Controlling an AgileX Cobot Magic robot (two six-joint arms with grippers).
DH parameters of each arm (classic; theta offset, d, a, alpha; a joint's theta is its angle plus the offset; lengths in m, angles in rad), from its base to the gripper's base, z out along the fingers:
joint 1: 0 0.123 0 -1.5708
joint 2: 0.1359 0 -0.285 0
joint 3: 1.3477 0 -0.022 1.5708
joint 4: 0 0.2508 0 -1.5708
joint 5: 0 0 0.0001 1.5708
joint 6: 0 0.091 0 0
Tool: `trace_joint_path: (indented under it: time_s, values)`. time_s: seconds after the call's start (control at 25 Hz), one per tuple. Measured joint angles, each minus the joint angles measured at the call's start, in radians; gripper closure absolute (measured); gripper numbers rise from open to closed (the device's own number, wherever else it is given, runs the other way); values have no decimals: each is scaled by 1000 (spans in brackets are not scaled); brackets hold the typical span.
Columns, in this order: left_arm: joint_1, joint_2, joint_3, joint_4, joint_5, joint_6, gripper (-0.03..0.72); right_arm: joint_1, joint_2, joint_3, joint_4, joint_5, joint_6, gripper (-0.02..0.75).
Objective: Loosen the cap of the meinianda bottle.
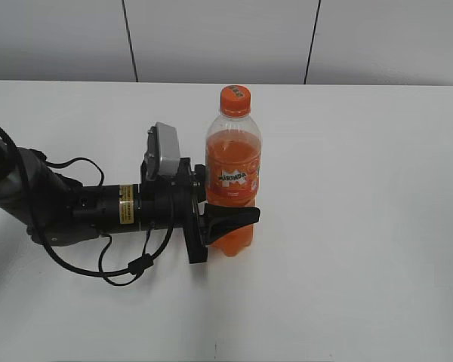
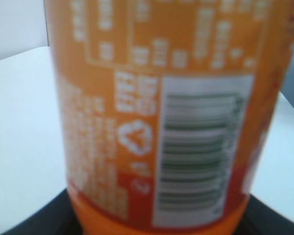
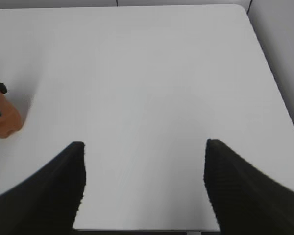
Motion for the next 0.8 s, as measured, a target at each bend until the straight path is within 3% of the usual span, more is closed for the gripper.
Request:
trace_joint_path:
  time_s: [0.52, 0.8]
  values:
    - [0, 0, 0, 0, 0, 0, 305, 0, 735, -437, 222, 117, -9, 172]
    - [0, 0, 0, 0, -1, 0, 305, 2, 1016, -571, 280, 122, 2, 172]
